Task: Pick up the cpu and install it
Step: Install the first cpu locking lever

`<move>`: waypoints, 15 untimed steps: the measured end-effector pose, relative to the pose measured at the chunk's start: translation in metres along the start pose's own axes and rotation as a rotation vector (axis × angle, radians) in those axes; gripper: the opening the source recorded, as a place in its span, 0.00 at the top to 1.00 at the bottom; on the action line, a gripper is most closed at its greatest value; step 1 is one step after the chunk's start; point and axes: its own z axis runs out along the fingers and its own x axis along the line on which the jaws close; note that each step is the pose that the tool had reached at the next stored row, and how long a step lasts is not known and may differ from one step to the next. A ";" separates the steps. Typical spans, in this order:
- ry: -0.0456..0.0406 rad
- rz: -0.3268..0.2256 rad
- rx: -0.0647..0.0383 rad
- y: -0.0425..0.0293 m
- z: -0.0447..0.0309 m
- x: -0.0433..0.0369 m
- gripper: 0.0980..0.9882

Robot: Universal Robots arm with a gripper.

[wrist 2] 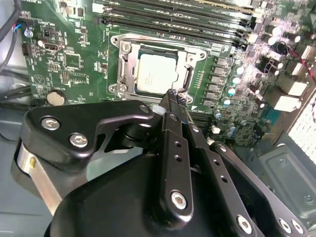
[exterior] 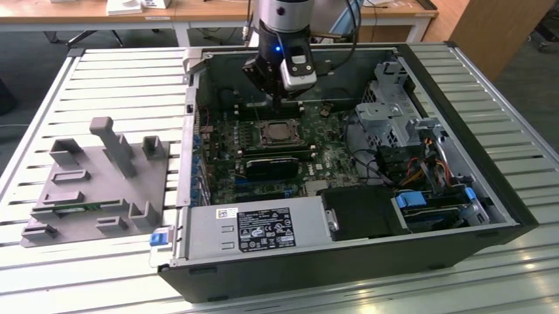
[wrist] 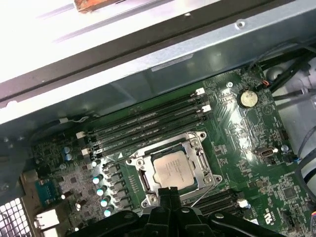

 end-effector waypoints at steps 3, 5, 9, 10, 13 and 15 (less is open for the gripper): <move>0.0012 -0.028 0.001 0.0000 0.0000 0.0000 0.99; 0.0019 -0.045 0.002 0.0000 0.0000 0.0000 0.99; 0.0033 -0.077 0.003 0.0000 0.0000 0.0000 0.99; 0.0036 -0.085 0.003 0.0000 0.0000 0.0000 0.99; 0.0046 -0.109 0.004 0.0000 0.0000 0.0000 0.99; 0.0053 -0.125 0.004 0.0000 0.0001 0.0000 0.99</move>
